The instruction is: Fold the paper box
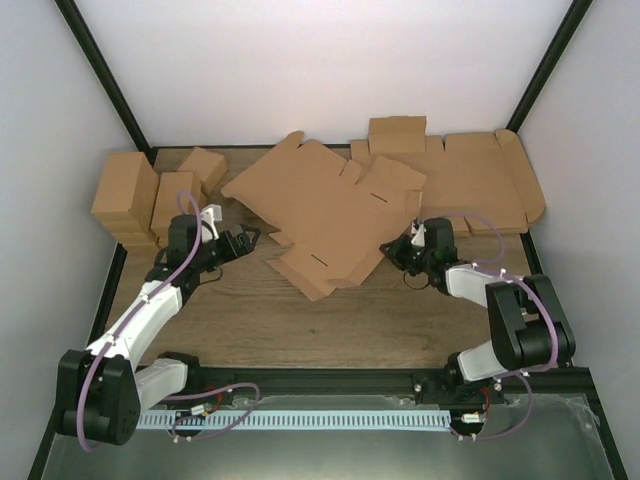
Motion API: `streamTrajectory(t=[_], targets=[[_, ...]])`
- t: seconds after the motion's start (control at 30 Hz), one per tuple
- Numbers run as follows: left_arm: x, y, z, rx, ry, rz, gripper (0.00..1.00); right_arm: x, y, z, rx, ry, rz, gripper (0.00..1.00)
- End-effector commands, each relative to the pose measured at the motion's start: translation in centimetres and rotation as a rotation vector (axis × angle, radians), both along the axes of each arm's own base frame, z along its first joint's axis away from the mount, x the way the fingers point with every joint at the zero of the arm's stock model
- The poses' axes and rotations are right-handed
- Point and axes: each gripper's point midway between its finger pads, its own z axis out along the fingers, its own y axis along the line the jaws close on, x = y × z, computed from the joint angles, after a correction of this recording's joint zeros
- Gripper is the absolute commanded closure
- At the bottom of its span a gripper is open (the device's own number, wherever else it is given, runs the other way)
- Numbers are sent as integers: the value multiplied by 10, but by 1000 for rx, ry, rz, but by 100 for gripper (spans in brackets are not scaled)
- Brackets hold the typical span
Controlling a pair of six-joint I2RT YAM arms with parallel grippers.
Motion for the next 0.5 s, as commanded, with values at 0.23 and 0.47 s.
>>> streamTrajectory(t=[0.23, 0.47], targets=[[11, -3, 30, 19, -69, -21, 0, 12, -32, 88, -264, -247, -44, 99], [9, -3, 53, 26, -133, -34, 0, -6, -59, 146, -384, -436, -128, 99]])
